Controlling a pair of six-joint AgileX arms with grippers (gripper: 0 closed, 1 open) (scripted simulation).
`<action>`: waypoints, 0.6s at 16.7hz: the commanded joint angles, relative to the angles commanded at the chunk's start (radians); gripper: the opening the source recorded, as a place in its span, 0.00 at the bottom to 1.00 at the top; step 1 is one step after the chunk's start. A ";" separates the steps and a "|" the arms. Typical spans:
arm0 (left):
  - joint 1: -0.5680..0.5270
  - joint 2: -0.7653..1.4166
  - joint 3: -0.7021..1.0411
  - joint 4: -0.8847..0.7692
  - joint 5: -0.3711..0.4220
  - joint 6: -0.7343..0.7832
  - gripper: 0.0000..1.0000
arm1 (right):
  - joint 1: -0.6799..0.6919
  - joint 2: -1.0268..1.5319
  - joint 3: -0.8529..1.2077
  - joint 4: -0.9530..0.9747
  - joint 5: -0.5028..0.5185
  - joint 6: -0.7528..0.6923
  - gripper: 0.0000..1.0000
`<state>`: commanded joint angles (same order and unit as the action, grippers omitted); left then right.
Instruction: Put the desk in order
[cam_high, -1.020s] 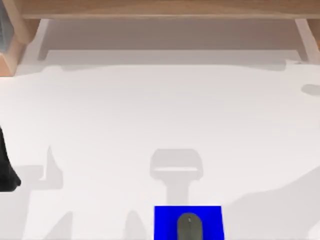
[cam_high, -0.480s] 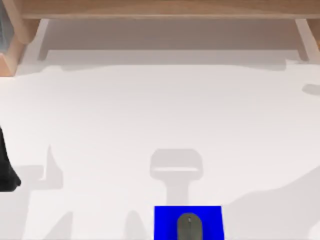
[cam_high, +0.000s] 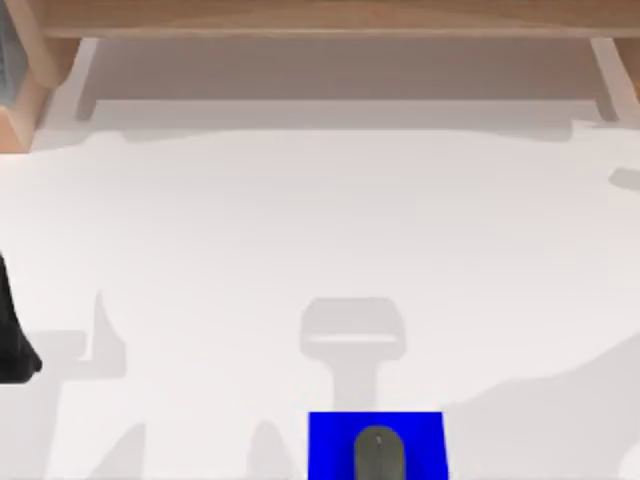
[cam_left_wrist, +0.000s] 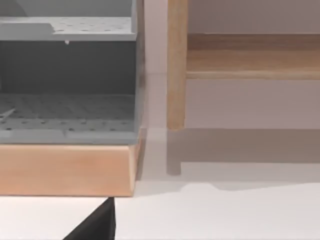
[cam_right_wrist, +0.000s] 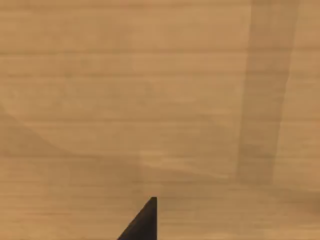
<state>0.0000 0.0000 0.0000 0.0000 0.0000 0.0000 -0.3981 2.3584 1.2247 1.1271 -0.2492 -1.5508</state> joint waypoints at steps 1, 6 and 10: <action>0.000 0.000 0.000 0.000 0.000 0.000 1.00 | 0.000 0.000 0.000 0.000 0.000 0.000 1.00; 0.000 0.000 0.000 0.000 0.000 0.000 1.00 | 0.000 0.000 0.000 0.000 0.000 0.000 1.00; 0.000 0.000 0.000 0.000 0.000 0.000 1.00 | -0.004 0.001 -0.035 -0.016 0.005 0.014 1.00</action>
<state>0.0000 0.0000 0.0000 0.0000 0.0000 0.0000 -0.4025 2.3598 1.1895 1.1107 -0.2442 -1.5365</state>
